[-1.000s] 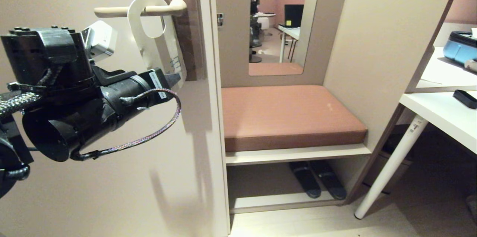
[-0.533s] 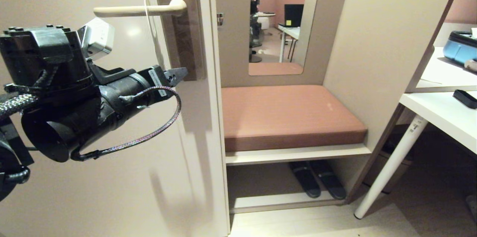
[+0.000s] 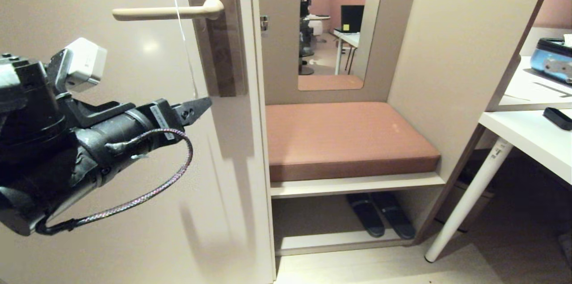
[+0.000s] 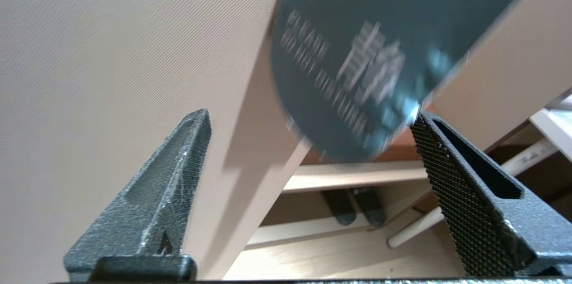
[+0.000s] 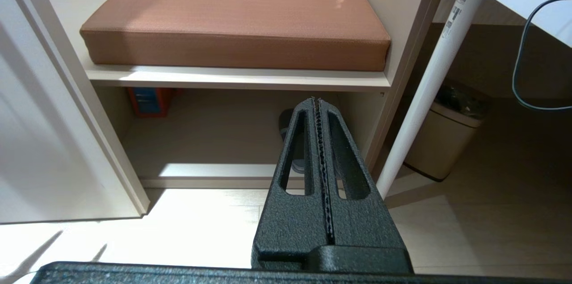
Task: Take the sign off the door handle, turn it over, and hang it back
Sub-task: Hang the sign back with the other side facing out
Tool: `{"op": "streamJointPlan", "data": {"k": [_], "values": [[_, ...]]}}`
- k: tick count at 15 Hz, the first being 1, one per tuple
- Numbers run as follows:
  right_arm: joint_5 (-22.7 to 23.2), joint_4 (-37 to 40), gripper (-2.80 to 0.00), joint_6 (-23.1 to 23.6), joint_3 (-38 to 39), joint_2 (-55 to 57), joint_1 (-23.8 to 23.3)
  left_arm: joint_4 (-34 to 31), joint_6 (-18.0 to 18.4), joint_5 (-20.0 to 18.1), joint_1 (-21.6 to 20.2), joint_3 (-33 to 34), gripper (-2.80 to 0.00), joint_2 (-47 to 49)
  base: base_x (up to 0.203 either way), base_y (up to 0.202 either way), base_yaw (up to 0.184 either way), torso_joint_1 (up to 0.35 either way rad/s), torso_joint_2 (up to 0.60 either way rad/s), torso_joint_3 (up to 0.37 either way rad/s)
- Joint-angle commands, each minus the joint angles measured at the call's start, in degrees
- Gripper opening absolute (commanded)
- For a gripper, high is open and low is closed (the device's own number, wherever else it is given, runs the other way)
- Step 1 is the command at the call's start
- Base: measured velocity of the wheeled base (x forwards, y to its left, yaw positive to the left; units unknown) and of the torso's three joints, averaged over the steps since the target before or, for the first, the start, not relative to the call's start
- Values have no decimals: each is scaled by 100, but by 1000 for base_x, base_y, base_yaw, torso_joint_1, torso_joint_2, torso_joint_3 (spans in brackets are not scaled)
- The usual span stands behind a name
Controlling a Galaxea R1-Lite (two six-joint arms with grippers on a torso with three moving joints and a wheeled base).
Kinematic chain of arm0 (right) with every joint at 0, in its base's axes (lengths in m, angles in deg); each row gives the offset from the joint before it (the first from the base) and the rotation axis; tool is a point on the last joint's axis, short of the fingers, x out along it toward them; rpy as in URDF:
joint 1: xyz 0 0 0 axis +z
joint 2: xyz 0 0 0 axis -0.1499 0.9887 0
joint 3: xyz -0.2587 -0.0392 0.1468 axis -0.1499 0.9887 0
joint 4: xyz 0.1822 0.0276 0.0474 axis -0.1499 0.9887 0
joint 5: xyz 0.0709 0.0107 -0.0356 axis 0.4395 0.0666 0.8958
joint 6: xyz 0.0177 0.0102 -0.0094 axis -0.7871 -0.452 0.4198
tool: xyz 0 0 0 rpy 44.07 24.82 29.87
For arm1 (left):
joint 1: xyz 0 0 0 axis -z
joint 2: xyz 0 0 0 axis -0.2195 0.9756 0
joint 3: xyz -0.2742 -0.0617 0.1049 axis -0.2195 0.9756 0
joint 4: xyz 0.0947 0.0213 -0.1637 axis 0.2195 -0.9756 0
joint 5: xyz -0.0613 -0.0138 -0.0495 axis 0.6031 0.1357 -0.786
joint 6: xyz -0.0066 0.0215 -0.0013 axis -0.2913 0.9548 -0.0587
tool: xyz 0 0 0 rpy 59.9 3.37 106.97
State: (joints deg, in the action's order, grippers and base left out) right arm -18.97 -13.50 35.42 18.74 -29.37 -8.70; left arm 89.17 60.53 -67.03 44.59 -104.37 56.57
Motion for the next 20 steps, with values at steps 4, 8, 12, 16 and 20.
{"op": "streamJointPlan", "data": {"k": [4,8,12,16,20], "values": [[3,2,-280,-1,-7,7,-1,17,24,6,-44,522,0,-710,0,0,0,0,0,0],[3,2,-280,-1,1,7,-1,26,135,-12,-45,514,0,-724,0,0,0,0,0,0],[3,2,-280,-1,1,7,-1,159,174,-20,-45,505,-280,-673,0,0,0,0,0,0],[3,2,-280,-1,0,7,0,175,174,-108,-150,470,-280,-655,0,0,0,0,0,0],[3,2,-280,-1,0,7,-1,184,174,-212,-159,375,-280,-554,0,0,0,0,0,0]]}}
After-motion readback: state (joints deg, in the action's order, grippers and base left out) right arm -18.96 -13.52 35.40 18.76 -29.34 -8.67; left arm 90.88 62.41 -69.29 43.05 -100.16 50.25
